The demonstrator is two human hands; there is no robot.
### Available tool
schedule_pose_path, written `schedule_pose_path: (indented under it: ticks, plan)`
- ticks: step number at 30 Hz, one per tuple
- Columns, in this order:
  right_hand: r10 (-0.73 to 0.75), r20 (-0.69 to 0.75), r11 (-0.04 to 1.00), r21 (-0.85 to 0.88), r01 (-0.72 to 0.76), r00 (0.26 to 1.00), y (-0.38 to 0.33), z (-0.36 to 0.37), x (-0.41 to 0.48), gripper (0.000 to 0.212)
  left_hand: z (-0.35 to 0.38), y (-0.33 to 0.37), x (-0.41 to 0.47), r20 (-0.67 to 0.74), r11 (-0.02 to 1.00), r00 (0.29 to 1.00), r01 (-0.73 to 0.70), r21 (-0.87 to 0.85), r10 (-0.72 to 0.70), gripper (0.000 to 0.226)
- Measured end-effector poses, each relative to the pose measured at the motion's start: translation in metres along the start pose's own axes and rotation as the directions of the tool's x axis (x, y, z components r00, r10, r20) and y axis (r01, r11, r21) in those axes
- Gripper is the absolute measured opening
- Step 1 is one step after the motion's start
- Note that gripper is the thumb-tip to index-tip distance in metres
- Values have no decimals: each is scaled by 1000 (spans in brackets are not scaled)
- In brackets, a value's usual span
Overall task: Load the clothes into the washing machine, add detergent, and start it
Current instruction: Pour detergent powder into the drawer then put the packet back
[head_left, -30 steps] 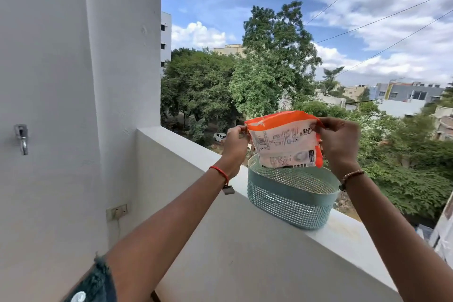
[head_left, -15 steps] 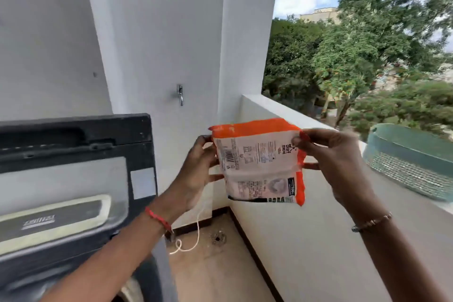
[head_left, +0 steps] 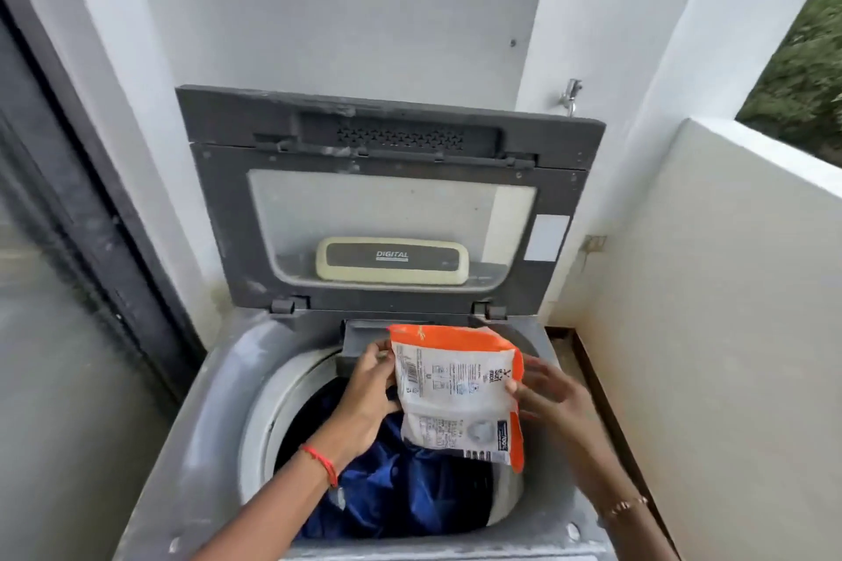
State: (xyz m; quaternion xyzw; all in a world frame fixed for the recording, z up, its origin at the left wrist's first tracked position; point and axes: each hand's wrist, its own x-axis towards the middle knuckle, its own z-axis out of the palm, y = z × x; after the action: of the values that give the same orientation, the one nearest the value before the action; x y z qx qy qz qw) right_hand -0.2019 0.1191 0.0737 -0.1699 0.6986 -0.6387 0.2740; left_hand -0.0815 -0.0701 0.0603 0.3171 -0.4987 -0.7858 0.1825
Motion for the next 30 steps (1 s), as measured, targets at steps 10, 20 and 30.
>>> schedule_pose_path:
  ticks: [10, 20, 30]
  plan:
    - [295, 133, 860, 394, -323, 946, 77, 71, 3, 113, -7, -20, 30, -102, 890, 979, 115, -440, -177, 18]
    - [62, -64, 986, 158, -52, 996, 26, 50, 67, 34, 6, -31, 55, -4, 786, 940, 281, -551, -340, 23]
    - [-130, 51, 975, -174, 137, 990, -17, 52, 113, 33, -25, -53, 63, 6, 698, 896, 351, -624, -445, 38]
